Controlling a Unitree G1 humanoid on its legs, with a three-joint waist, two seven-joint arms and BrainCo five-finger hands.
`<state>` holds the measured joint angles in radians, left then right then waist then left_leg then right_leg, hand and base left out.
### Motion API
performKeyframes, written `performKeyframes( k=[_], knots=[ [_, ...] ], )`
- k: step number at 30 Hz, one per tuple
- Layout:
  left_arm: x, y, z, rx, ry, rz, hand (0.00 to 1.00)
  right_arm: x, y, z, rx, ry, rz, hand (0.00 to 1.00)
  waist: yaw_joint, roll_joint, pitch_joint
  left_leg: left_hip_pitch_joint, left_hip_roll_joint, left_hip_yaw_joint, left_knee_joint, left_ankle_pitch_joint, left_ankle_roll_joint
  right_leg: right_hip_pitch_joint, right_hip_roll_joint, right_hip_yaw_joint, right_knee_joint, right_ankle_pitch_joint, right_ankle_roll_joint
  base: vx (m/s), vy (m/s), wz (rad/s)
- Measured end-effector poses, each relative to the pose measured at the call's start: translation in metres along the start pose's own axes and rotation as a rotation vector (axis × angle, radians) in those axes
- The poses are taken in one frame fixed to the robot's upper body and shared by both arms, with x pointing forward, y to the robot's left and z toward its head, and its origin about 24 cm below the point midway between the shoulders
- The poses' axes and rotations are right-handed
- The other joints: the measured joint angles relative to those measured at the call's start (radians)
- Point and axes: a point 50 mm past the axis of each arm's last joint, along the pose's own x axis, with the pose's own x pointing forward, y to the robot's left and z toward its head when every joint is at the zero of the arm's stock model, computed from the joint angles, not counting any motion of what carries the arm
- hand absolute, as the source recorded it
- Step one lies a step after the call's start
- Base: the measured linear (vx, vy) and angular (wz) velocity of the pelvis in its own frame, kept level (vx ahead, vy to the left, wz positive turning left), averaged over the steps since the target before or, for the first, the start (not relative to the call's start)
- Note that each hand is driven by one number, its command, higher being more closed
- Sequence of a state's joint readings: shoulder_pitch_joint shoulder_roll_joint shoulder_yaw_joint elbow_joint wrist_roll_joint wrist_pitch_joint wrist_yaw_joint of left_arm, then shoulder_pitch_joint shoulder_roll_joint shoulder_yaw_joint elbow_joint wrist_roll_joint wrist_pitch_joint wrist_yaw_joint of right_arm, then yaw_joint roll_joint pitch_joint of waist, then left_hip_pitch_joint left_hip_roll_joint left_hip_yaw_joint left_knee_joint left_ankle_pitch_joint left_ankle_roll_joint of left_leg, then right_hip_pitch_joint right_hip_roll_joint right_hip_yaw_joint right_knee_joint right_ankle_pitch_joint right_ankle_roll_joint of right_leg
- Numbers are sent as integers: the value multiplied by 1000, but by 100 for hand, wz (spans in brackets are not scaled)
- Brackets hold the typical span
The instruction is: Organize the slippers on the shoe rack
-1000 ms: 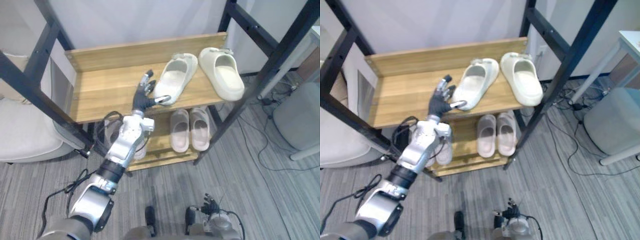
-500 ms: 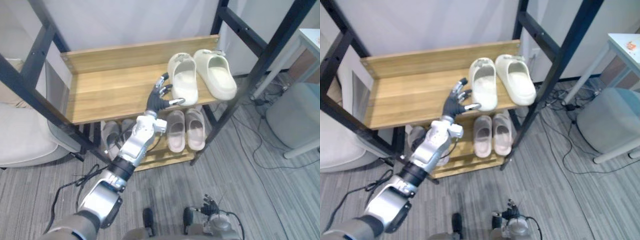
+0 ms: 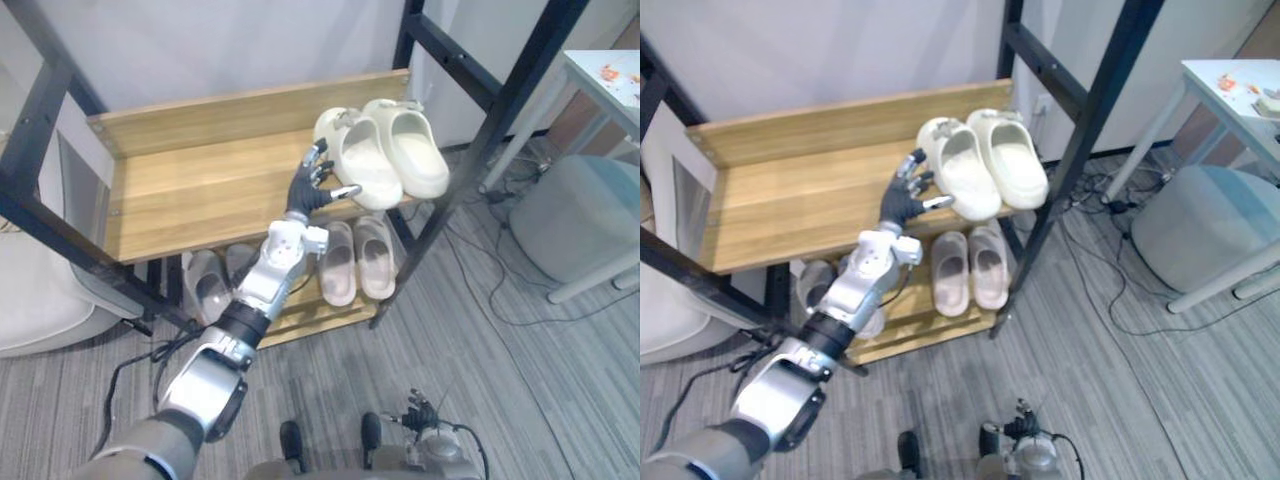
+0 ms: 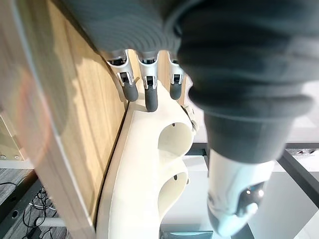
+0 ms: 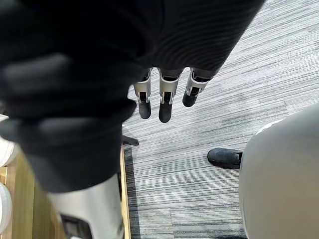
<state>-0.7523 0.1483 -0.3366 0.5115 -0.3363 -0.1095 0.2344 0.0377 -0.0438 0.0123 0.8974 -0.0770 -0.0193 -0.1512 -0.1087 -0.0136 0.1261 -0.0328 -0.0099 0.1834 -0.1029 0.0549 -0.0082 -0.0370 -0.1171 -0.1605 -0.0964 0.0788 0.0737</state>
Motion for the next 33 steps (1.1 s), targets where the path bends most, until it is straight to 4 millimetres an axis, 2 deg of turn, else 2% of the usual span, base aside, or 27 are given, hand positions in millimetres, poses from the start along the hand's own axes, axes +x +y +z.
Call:
performKeyframes(
  k=[4,9,13,17,22,28,30,32,33],
  knots=[
    [0,7,1,0,-1,21,0,0,0,0,0,-1,1,0,2,0,0,0,0,-2,0,0,0,4,0,-2,0,0,0,0,0,0],
    [-10,16,0,-11,-15,37,0,0,1,1,0,1,3,0,1,0,0,2,0,-13,0,1,1,14,1,-16,1,0,0,6,-3,8],
    [-40,17,-5,-69,-37,8,0,1,2,1,-3,9,8,0,13,-1,-1,5,-1,-42,0,5,4,32,-1,-50,0,-1,1,-10,-4,20],
    [-64,-4,-3,-134,-57,-114,0,1,4,0,-14,22,14,0,43,-1,-1,5,-9,-84,0,15,9,54,-7,-94,0,-7,4,-32,5,32],
    [-98,-32,-5,-242,-56,-273,0,1,8,-5,-33,43,30,0,65,0,-7,5,-16,-146,0,20,5,83,-12,-162,0,-21,7,-30,12,42],
    [-153,-60,-55,-362,198,-421,0,1,9,-8,-51,57,39,0,89,6,-35,5,-18,-182,0,24,-1,106,-11,-199,1,-37,5,6,-4,17],
    [-165,-61,-76,-369,292,-416,0,1,9,-9,-52,61,39,0,90,7,-40,7,-17,-199,0,27,-2,109,-9,-215,3,-38,4,13,-15,20],
    [-183,-52,-110,-333,441,-353,0,0,10,-11,-53,65,39,0,98,7,-45,16,-15,-205,0,27,-3,121,-6,-217,3,-43,4,13,-14,10],
    [-189,-49,-119,-313,487,-335,0,0,10,-12,-53,67,40,0,99,7,-45,20,-15,-207,0,27,-3,126,-5,-218,3,-44,5,13,-15,7]
  ],
)
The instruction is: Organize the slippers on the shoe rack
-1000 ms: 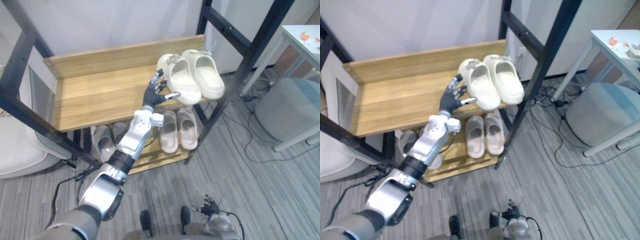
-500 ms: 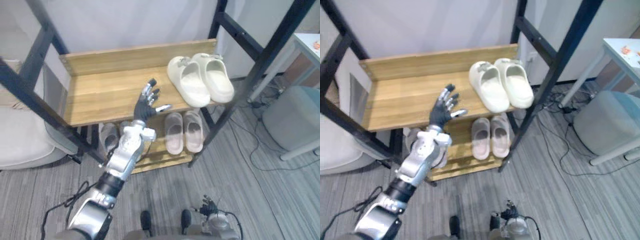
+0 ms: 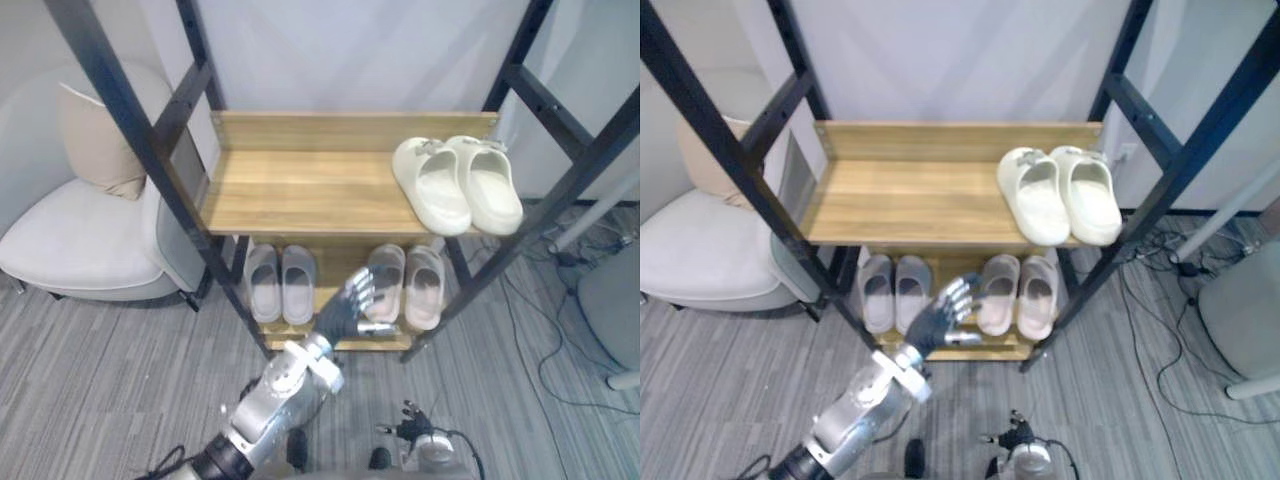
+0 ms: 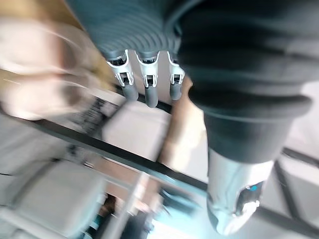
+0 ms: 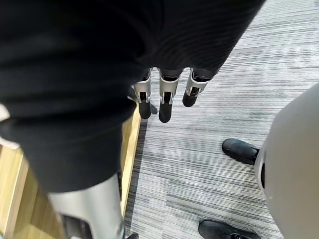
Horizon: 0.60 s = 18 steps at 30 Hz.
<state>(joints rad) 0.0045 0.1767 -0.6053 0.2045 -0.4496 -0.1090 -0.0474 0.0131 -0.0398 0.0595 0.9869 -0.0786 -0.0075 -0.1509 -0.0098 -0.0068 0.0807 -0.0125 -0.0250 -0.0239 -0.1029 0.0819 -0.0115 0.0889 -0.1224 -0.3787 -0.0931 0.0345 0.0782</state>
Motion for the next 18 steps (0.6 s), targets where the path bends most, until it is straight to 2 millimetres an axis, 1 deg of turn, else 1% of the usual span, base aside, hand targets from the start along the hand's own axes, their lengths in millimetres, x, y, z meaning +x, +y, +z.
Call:
performKeyframes(
  k=[1,4,7,10,11,14,15,17,18],
  knots=[
    [-6,11,-19,26,86,51,0,0,0,-2,-1,6,0,0,0,-1,-2,6,0,-2,0,-1,-1,6,0,0,0,-7,0,2,-11,5],
    [-24,36,-58,80,263,163,0,-1,-1,-4,2,4,-7,0,0,-4,-3,13,1,-5,0,-7,-9,13,1,0,0,-12,0,0,-3,1],
    [-46,62,-86,132,421,278,0,-1,-1,-5,5,1,-9,0,0,-14,-6,13,3,-4,0,-8,-12,14,2,3,0,-14,-1,0,0,0],
    [-67,82,-104,162,532,390,0,-2,-1,-8,9,7,-12,0,0,-25,-12,16,4,1,0,-11,-15,15,2,5,1,-16,0,11,1,-3],
    [-78,90,-111,172,587,441,0,-3,-2,-9,11,6,-13,0,0,-29,-14,21,4,3,0,-12,-16,17,2,7,1,-18,-1,21,1,-8],
    [-100,104,-123,185,679,539,0,-3,-2,-11,16,10,-16,0,0,-35,-11,30,5,10,0,-16,-19,22,2,12,2,-23,3,14,-1,-9],
    [-109,106,-127,217,709,572,0,-3,-3,-12,14,12,-17,0,0,-35,-11,31,6,13,0,-21,-19,21,2,16,3,-27,7,15,-3,-8],
    [-117,105,-132,228,737,607,0,-3,-2,-11,-19,6,-13,0,1,-35,-11,31,7,24,0,-28,-19,18,2,28,4,-29,7,34,2,-12],
    [-117,105,-132,222,733,627,0,-3,-2,-11,-20,7,-13,0,2,-35,-11,31,7,32,0,-30,-19,16,2,31,4,-30,7,41,3,-13]
  ],
)
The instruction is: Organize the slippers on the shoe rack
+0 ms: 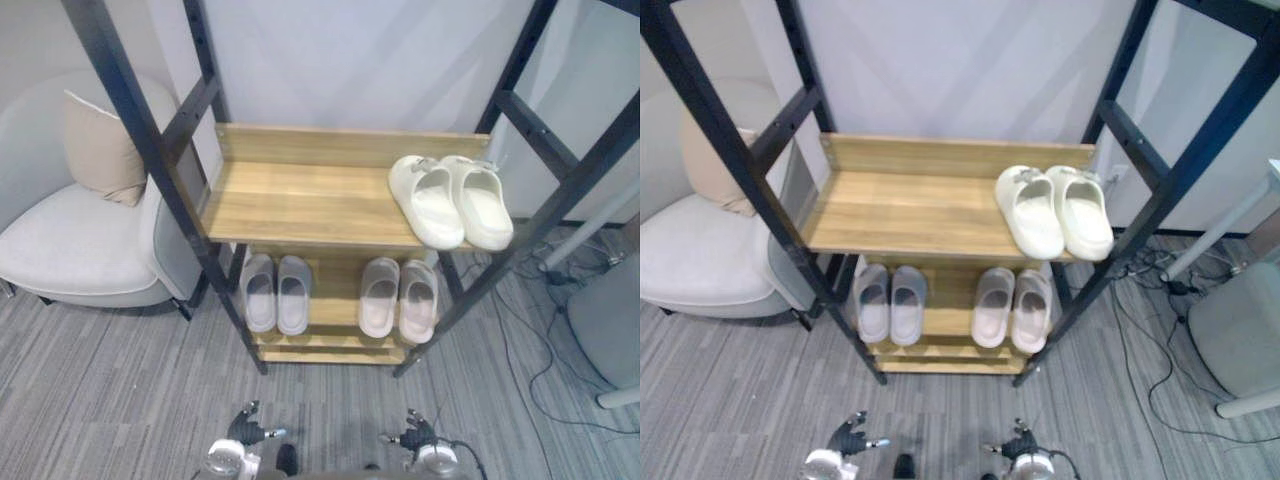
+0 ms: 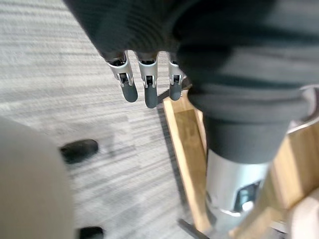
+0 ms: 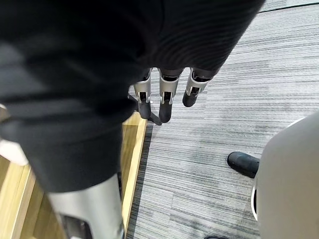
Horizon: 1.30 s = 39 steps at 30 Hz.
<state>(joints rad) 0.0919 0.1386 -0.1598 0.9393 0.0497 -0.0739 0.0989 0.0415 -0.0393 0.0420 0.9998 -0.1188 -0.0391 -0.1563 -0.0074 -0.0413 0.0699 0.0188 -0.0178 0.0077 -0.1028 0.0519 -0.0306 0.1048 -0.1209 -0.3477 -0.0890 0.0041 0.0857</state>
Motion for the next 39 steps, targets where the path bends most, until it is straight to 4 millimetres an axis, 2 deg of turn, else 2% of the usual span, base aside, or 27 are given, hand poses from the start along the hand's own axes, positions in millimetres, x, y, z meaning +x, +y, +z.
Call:
performKeyframes(
  k=[2,4,6,8,10,11,13,15,16,17,18,20,23,25,26,27,29,30,32,33,34,35,36,37,39],
  knots=[
    [-1,0,-3,-15,11,17,0,0,0,0,-1,-1,0,0,5,1,0,3,1,9,1,-8,2,-7,-2,6,14,-10,1,47,2,-15],
    [-1,1,-4,-33,15,27,0,1,-1,2,-2,-6,-1,0,7,3,3,-17,-3,11,50,-47,15,-68,-31,19,163,-91,6,66,26,-12],
    [-1,5,-4,-51,17,50,0,1,0,1,-10,-4,1,0,7,-17,11,-36,-31,8,125,-103,24,-141,-96,34,393,-186,28,69,32,13],
    [-1,5,-4,-52,19,62,0,2,-1,7,-22,-21,3,0,6,-9,16,-35,-40,-23,161,-125,29,-210,-130,63,596,-191,23,78,9,52],
    [0,5,0,-53,5,60,0,3,-2,10,-24,-17,1,0,2,-9,24,-34,-57,-121,183,-128,31,-264,-137,145,768,-181,-7,149,-80,136],
    [1,3,4,-57,-6,58,0,3,-2,11,-19,-27,0,0,-6,-11,22,-45,-60,-193,200,-128,39,-271,-113,198,764,-237,-8,172,-169,164],
    [3,4,10,-57,-21,59,0,2,-3,14,19,-47,-4,0,-6,-13,34,-72,-66,-304,211,-119,23,-280,-61,290,706,-287,-4,137,-238,188],
    [4,3,11,-57,-24,57,0,1,-4,16,39,-56,-12,0,-6,-12,43,-91,-73,-393,212,-102,-9,-269,-21,370,560,-280,1,65,-261,163],
    [4,5,12,-54,-27,60,0,1,-4,16,47,-56,-13,0,-7,-27,45,-102,-92,-429,212,-99,-24,-247,-32,391,455,-237,3,39,-282,148],
    [6,1,17,-59,-33,52,0,2,-8,16,50,-53,-23,0,-5,-9,63,-109,-85,-464,208,-91,-51,-228,-36,332,429,-243,2,46,-334,138],
    [5,-4,17,-70,-37,40,0,3,-13,14,55,-46,-39,0,2,18,66,-114,-52,-454,182,-84,-56,-220,-20,293,404,-239,-7,47,-301,96],
    [4,-9,13,-93,-21,34,0,3,-13,15,57,-50,-38,0,8,48,65,-118,-17,-452,138,-52,-76,-193,3,240,368,-232,-19,102,-185,65],
    [6,-13,21,-135,-41,37,0,2,-9,16,65,-56,-33,0,12,45,70,-140,-8,-443,141,-30,-90,-154,17,162,337,-227,-28,97,-100,89],
    [7,-13,27,-142,-62,38,0,4,-5,28,72,-83,-25,0,17,24,83,-174,-10,-386,141,11,-81,-152,15,117,325,-222,-36,38,-50,76],
    [8,-13,31,-143,-69,39,0,6,-4,37,78,-106,-26,0,16,18,86,-196,-10,-287,141,32,-52,-156,8,90,315,-214,-48,-13,-20,56],
    [9,-13,34,-141,-74,38,0,7,-4,43,82,-124,-28,0,15,15,87,-210,1,-152,162,12,-12,-157,2,70,304,-208,-59,-48,2,45],
    [10,-15,35,-140,-69,31,0,7,-3,45,93,-129,-30,0,6,19,89,-252,54,131,348,-113,44,-142,-5,22,309,-208,-59,-24,31,55],
    [9,-17,36,-135,-73,25,0,6,-3,42,104,-121,-32,0,6,25,86,-270,73,207,406,-133,47,-131,-5,-2,317,-211,-55,6,61,73],
    [9,-18,38,-123,-83,19,0,6,-6,40,116,-110,-39,0,7,19,85,-287,49,215,415,-131,53,-118,-8,-15,307,-239,-33,-36,81,75],
    [9,-18,38,-117,-82,18,0,7,-7,40,114,-110,-42,0,6,21,84,-285,34,195,387,-126,60,-116,-15,-37,300,-240,-38,-59,139,89],
    [9,-18,38,-102,-84,13,0,6,-7,39,114,-106,-42,0,-1,16,81,-272,22,210,327,-136,68,-113,-45,-90,283,-225,-32,-23,165,86],
    [11,-16,43,-100,-96,17,0,7,-5,37,114,-94,-39,0,-1,21,87,-294,73,303,436,-191,103,-103,-51,-122,286,-209,-13,17,160,78],
    [10,-17,41,-102,-90,16,0,7,-6,38,113,-99,-41,0,1,36,86,-294,107,331,475,-224,79,-93,-39,-133,297,-212,-8,71,130,69],
    [10,-17,38,-100,-77,14,0,7,-7,39,115,-99,-45,0,4,38,93,-287,92,308,488,-235,67,-71,-39,-133,297,-217,0,61,118,55],
    [10,-13,35,-74,-71,18,0,6,0,38,125,-96,-28,0,3,22,88,-267,40,268,453,-222,83,-45,-53,-111,274,-214,-4,25,167,75]
  ],
)
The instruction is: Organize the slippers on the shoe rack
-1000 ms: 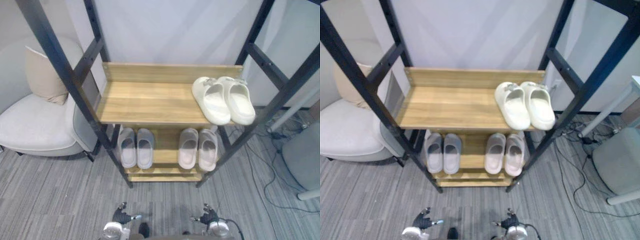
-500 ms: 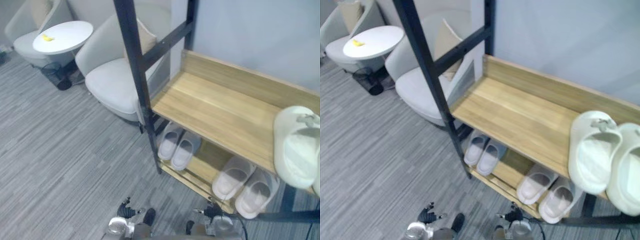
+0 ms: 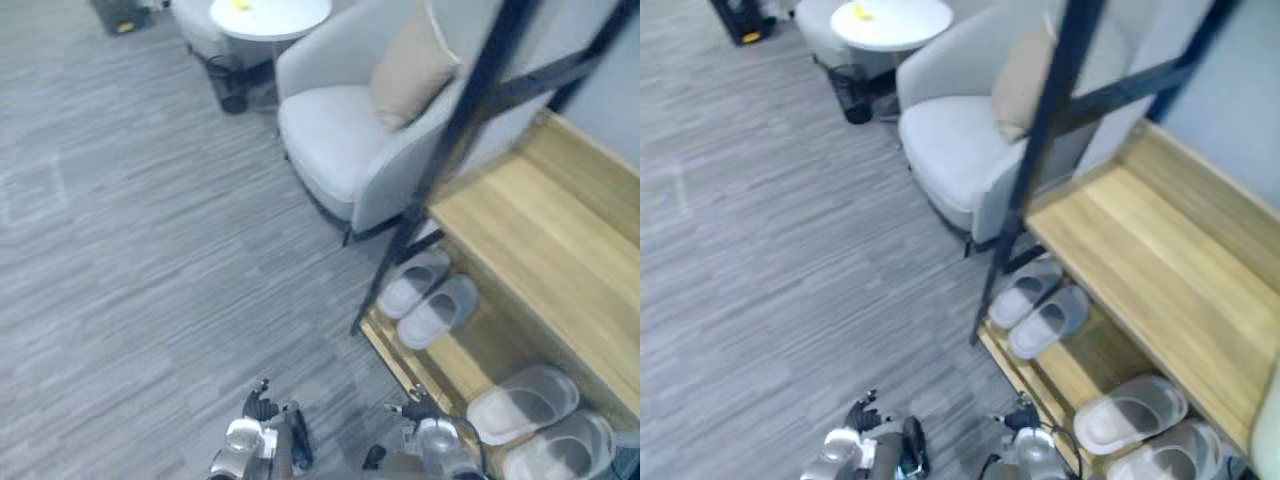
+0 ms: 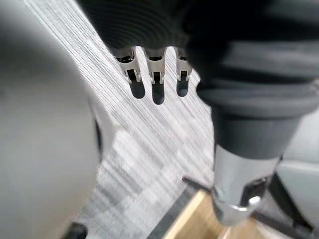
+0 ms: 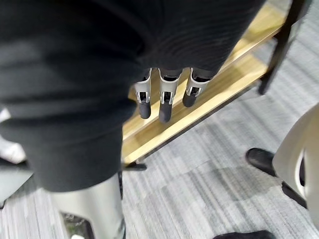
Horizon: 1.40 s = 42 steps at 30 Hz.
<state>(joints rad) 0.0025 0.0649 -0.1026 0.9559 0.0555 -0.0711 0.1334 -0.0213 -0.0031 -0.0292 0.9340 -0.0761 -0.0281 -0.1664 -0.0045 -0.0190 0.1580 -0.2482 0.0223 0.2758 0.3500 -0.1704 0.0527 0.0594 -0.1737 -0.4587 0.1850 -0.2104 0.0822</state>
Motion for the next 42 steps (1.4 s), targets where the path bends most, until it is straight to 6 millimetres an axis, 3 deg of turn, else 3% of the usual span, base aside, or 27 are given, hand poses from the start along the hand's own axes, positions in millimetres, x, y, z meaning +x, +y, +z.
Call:
performKeyframes(
  k=[3,4,5,6,7,11,15,16,18,20,21,23,24,25,27,29,31,34,35,36,38,40,42],
  knots=[
    [-1,2,-2,4,4,4,0,1,2,3,-2,-6,8,0,4,-2,0,1,-47,-53,4,-26,10,13,-35,-2,58,-11,24,-2,154,65],
    [0,3,-2,3,3,8,0,2,3,4,-7,-1,13,0,5,-3,5,3,-60,-65,3,-36,20,-29,-72,7,186,-21,39,-30,130,51],
    [-1,3,-3,3,12,9,0,3,4,7,-6,-7,18,0,2,-1,8,27,-75,-94,-16,-33,20,-104,-102,55,367,-9,12,-30,127,56],
    [-1,4,-4,5,17,10,0,3,5,7,-4,-8,22,0,0,-1,10,41,-79,-108,-27,-26,22,-137,-100,97,427,-1,-7,50,93,79],
    [0,6,-4,14,18,13,0,1,8,1,-2,7,31,0,-9,-4,14,63,-83,-153,-47,-24,20,-176,-57,175,465,-48,-4,138,35,83],
    [0,9,-5,20,23,34,0,-1,9,-3,-25,11,42,0,-8,-15,19,106,-84,-240,-109,-21,18,-283,36,198,310,-56,8,151,-4,63],
    [1,6,-6,19,40,26,0,0,9,-1,-28,3,42,0,-21,-20,27,183,-86,-332,-188,-13,3,-335,123,314,43,93,16,297,-87,69],
    [1,6,-6,18,40,25,0,0,9,0,-28,1,42,0,-26,-28,30,207,-93,-368,-201,-16,-4,-340,125,342,7,134,7,364,-158,94],
    [1,7,-7,11,47,30,0,0,9,1,-29,-1,43,0,-35,-37,31,225,-103,-423,-201,-37,-13,-346,120,357,-15,159,-20,432,-228,103],
    [1,10,-10,-23,62,50,0,1,8,4,-32,-6,46,0,-45,-44,27,216,-83,-505,-133,-109,-54,-351,127,326,17,207,-83,568,-314,118],
    [0,12,-14,-29,70,58,0,2,10,7,-31,-14,52,0,-39,-30,28,209,-63,-508,-113,-109,-63,-344,133,298,29,204,-96,537,-273,80],
    [0,13,-12,-74,69,74,0,5,10,20,-39,-47,52,0,-39,-22,35,172,-46,-462,-27,-60,-154,-330,140,269,63,165,-138,478,-225,54],
    [0,14,-12,-94,70,81,0,5,10,20,-41,-50,53,0,-38,-22,35,161,-46,-443,23,-45,-179,-305,141,269,53,157,-142,553,-217,41],
    [0,15,-10,-120,60,92,0,5,13,20,-54,-52,63,0,-33,-20,43,110,-23,-351,203,-40,-221,-203,154,278,-12,139,-153,459,-155,28],
    [1,17,-5,-157,35,108,0,5,17,25,-75,-68,80,0,-18,-10,52,36,49,-214,377,-109,-189,-110,177,285,-76,114,-171,430,-115,9],
    [3,18,4,-187,-1,114,0,7,18,34,-82,-92,82,0,-3,-6,60,-43,76,-153,400,-156,-155,-60,181,284,-118,107,-170,355,-53,1],
    [5,20,14,-193,-34,128,0,9,17,42,-84,-115,77,0,6,-5,80,-118,72,-136,340,-167,-150,-12,168,265,-147,99,-158,322,6,13],
    [7,22,23,-191,-58,131,0,9,14,47,-82,-139,61,0,11,-5,96,-204,50,-122,97,-45,-124,65,137,211,-166,27,-100,389,113,35],
    [7,21,24,-193,-60,130,0,9,11,43,-86,-128,54,0,17,12,93,-206,50,-117,-2,116,-91,101,143,200,-172,-3,-74,544,202,42],
    [8,25,26,-190,-65,137,0,8,13,40,-86,-119,56,0,23,-17,91,-203,17,-106,5,135,-38,114,117,195,-168,-21,-52,559,216,42],
    [8,31,26,-190,-69,152,0,7,18,38,-79,-111,68,0,31,-39,89,-207,-16,-107,36,84,-10,110,83,191,-133,-9,-33,427,167,37],
    [6,34,17,-215,-41,172,0,6,20,34,-75,-100,75,0,39,-36,85,-184,-23,-110,107,-4,10,99,69,202,3,2,-10,441,190,23],
    [3,35,5,-207,-3,176,0,2,25,24,-62,-72,92,0,39,-40,83,-62,-43,-154,104,-75,13,-36,13,244,468,58,34,609,260,46]
  ],
)
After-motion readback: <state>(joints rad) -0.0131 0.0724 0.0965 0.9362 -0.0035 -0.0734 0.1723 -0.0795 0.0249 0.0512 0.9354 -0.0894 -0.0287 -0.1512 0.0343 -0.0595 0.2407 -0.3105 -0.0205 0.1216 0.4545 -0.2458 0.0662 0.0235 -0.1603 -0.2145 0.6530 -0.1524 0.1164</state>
